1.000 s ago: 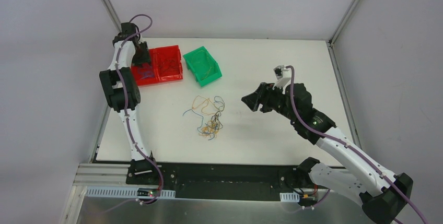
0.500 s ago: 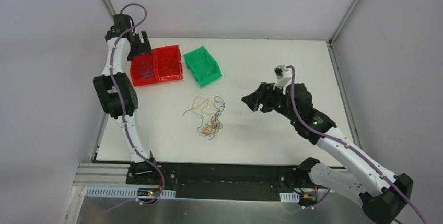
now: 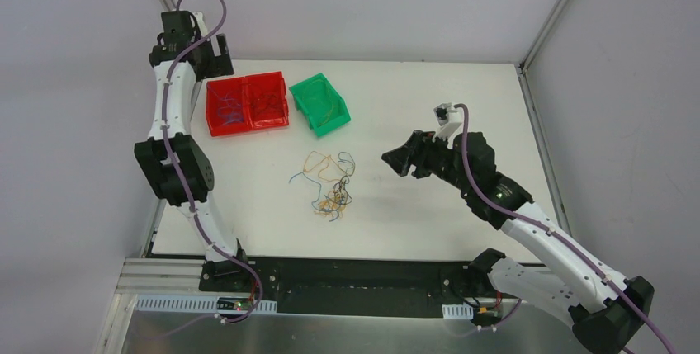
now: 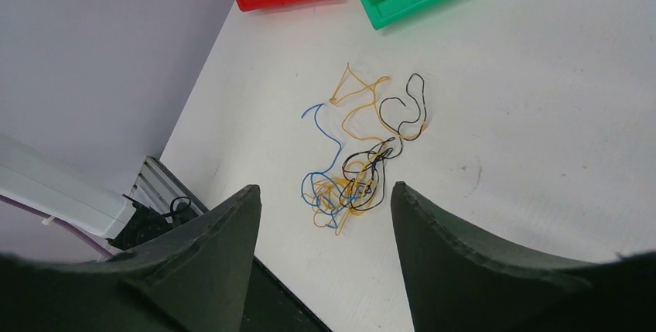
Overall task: Untangle the cables
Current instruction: Untie the cable.
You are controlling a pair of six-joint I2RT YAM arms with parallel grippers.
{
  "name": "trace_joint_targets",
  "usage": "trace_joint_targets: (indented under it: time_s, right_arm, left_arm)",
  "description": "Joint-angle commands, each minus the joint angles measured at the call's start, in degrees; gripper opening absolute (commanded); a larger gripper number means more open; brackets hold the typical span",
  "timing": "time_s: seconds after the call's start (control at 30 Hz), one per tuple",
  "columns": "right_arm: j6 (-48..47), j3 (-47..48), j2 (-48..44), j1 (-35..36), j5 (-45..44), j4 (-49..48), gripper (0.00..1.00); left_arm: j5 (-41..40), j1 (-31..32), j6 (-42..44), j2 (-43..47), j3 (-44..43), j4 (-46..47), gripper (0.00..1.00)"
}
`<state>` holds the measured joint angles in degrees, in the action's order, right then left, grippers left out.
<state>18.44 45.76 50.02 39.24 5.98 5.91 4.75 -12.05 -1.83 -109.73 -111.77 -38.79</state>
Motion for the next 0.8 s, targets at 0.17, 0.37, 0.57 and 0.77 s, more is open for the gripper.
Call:
trace_joint_targets:
  time_s: [0.17,0.37,0.57,0.77]
  right_arm:
    - [1.1,2.87,0.25,-0.13,2.54,-2.35,0.66]
    - [1.29,5.16,1.03,-0.18,3.24,-1.17,0.66]
    - [-0.2,10.14,3.19,-0.16,3.94,2.42,0.66]
    - [-0.77,13.82,5.13,-0.2,4.22,5.27,0.67]
  left_arm:
    - [8.19,0.19,9.42,8.68,4.72,10.08,0.92]
    - [11.6,0.28,14.33,11.67,2.81,10.44,0.86]
    - [10.25,0.11,22.7,12.88,0.54,11.19,0.94]
    - [13.9,-1.94,25.95,8.94,-6.45,9.86,0.92]
